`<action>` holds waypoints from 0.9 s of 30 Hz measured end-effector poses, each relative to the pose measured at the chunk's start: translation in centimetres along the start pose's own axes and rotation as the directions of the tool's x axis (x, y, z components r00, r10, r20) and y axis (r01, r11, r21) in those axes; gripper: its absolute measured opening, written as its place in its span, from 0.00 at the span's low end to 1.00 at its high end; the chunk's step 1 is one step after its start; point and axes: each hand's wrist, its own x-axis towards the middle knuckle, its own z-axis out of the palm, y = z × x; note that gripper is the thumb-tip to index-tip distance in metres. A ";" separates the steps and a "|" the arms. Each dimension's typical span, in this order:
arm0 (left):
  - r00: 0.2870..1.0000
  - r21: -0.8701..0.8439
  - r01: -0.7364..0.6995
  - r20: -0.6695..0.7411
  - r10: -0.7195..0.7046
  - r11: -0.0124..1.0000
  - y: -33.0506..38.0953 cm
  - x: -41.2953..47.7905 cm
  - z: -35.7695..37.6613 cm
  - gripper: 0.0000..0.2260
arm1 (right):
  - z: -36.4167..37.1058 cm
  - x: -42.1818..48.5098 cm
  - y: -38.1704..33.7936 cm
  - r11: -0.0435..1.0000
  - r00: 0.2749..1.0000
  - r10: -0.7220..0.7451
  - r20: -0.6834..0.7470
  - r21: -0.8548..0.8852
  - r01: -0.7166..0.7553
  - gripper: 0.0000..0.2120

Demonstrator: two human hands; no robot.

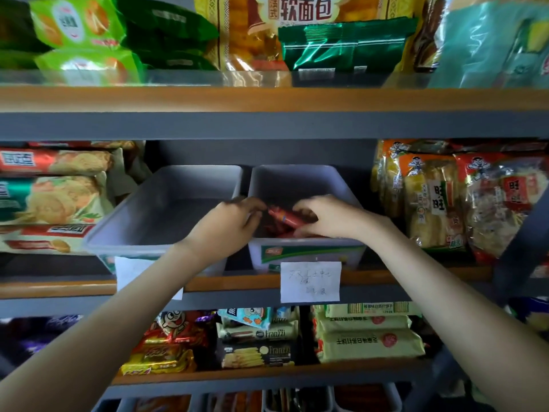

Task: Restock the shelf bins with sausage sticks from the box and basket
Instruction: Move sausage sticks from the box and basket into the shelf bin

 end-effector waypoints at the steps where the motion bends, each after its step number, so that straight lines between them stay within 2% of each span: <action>1: 1.000 0.014 -0.006 -0.025 0.007 1.000 0.0 -0.6 -0.1 0.12 | 0.2 -0.3 -0.6 0.999 0.998 -0.027 -0.061 0.028 0.029 0.22; 3: 0.997 0.026 -0.009 -0.080 0.011 1.000 -0.1 -2.4 -0.3 0.15 | 1.3 -0.9 -2.1 0.993 0.978 -0.105 -0.181 0.037 0.113 0.17; 5: 0.989 0.060 -0.043 -0.142 0.052 0.997 -0.7 -4.8 -0.2 0.14 | 3.1 -1.6 -4.5 0.971 0.926 -0.235 -0.295 -0.026 0.238 0.12; 8: 0.958 0.073 -0.034 -0.283 0.053 0.997 -2.1 -10.4 0.0 0.13 | 6.5 -2.8 -9.1 0.884 0.760 -0.459 -0.460 -0.151 0.443 0.10; 11: 0.940 0.047 0.102 -0.331 -0.081 0.994 -3.9 -18.2 0.1 0.15 | 11.7 -3.8 -13.9 0.790 0.694 -0.574 -0.434 -0.071 0.609 0.11; 13: 0.928 0.019 0.259 -0.283 -0.243 0.966 -5.3 -24.9 0.7 0.15 | 16.4 -4.0 -16.9 0.724 0.687 -0.651 -0.322 0.005 0.689 0.12; 15: 0.873 0.010 0.452 -0.212 -0.440 0.892 -6.5 -32.5 1.5 0.16 | 22.0 -4.0 -19.6 0.683 0.691 -0.705 -0.158 0.113 0.722 0.14; 18: 0.713 0.054 0.700 -0.116 -0.691 0.712 -6.8 -44.1 3.6 0.17 | 31.4 -4.2 -22.5 0.692 0.691 -0.714 0.114 0.262 0.673 0.16; 20: 0.559 0.091 0.828 -0.061 -0.827 0.553 -5.8 -51.1 6.0 0.18 | 38.1 -5.0 -23.6 0.711 0.652 -0.703 0.285 0.306 0.633 0.18; 23: 0.360 0.173 0.914 0.070 -0.930 0.367 -3.9 -60.5 11.2 0.23 | 48.5 -7.0 -24.0 0.742 0.544 -0.652 0.527 0.298 0.600 0.25; 27: 0.228 0.300 0.906 0.247 -0.942 0.298 -2.5 -68.8 19.4 0.32 | 60.9 -10.0 -22.9 0.723 0.388 -0.528 0.755 0.161 0.672 0.38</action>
